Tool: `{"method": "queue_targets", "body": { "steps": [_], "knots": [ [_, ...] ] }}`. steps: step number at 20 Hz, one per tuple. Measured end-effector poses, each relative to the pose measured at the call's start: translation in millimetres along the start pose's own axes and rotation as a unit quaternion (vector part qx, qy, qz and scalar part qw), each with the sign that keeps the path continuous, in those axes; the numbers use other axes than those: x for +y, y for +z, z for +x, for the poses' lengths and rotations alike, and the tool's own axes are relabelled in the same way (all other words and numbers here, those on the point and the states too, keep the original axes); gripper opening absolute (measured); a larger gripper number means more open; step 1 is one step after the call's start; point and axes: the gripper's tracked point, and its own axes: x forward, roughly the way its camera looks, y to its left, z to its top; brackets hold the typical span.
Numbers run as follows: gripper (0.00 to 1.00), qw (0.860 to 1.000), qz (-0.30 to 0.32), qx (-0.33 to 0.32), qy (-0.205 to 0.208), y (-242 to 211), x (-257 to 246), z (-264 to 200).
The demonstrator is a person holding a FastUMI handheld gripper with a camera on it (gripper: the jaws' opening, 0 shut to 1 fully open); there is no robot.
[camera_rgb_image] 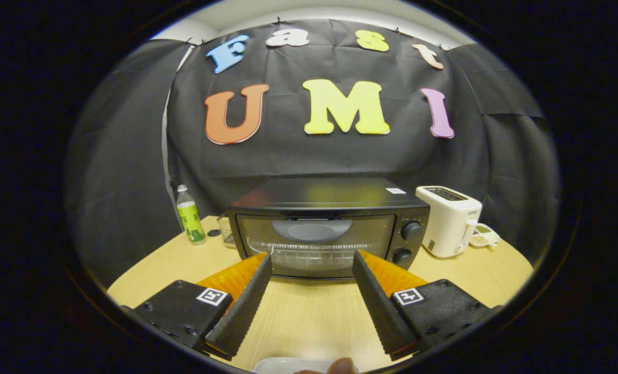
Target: Open the toaster oven, put the food inside, and close the toaster oven door.
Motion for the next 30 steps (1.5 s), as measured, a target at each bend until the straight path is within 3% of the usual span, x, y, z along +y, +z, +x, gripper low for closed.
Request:
{"method": "queue_targets", "body": {
  "steps": [7, 15, 23, 30],
  "knots": [
    [1.0, 0.998, 0.005, -0.066, 0.005, 59.9, -6.5, -66.6],
    [1.0, 0.994, -0.021, -0.108, -0.014, 115.1, -23.8, -184.7],
    [1.0, 0.994, -0.024, -0.106, 0.008, 86.6, -21.5, -275.0],
    [1.0, 0.996, -0.026, -0.087, 0.015, 64.4, -19.3, -297.8]
  ]
}}
